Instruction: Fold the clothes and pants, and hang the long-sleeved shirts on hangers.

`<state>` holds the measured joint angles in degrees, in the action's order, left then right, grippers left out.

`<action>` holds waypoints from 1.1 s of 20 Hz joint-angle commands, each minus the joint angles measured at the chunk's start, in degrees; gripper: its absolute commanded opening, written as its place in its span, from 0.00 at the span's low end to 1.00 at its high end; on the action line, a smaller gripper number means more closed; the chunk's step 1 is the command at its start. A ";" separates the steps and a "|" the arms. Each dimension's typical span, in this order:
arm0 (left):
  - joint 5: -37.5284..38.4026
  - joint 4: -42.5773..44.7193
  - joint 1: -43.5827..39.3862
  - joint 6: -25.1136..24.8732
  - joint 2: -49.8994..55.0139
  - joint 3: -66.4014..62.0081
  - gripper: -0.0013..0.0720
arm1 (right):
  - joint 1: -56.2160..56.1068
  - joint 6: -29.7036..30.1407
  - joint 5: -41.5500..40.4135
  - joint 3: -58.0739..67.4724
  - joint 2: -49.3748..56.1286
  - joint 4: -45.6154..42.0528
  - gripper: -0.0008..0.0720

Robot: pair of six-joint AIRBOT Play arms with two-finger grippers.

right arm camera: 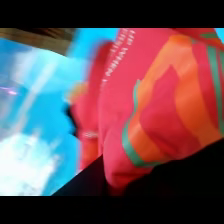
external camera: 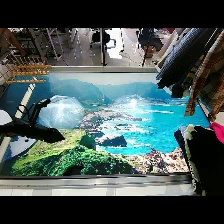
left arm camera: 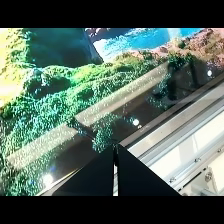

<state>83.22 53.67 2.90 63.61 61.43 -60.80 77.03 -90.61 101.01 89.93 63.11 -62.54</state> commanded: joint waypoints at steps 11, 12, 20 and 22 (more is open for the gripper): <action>-0.04 0.35 0.07 0.00 -0.04 0.00 0.03 | 4.70 6.19 -2.99 -28.26 -3.82 -27.71 0.71; -0.04 0.35 0.07 0.00 -0.04 0.00 0.03 | 4.70 6.60 -1.49 -27.28 -3.82 -27.43 0.74; 0.07 3.58 0.07 0.17 -0.07 0.00 0.03 | 0.85 5.66 4.52 -6.49 -3.89 1.75 0.73; 0.28 3.80 0.07 0.46 -0.07 0.00 0.03 | -6.69 5.66 4.35 -6.10 -3.80 6.75 0.73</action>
<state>83.22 56.23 2.92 63.68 61.41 -60.80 76.77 -84.79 105.19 80.01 59.22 -67.70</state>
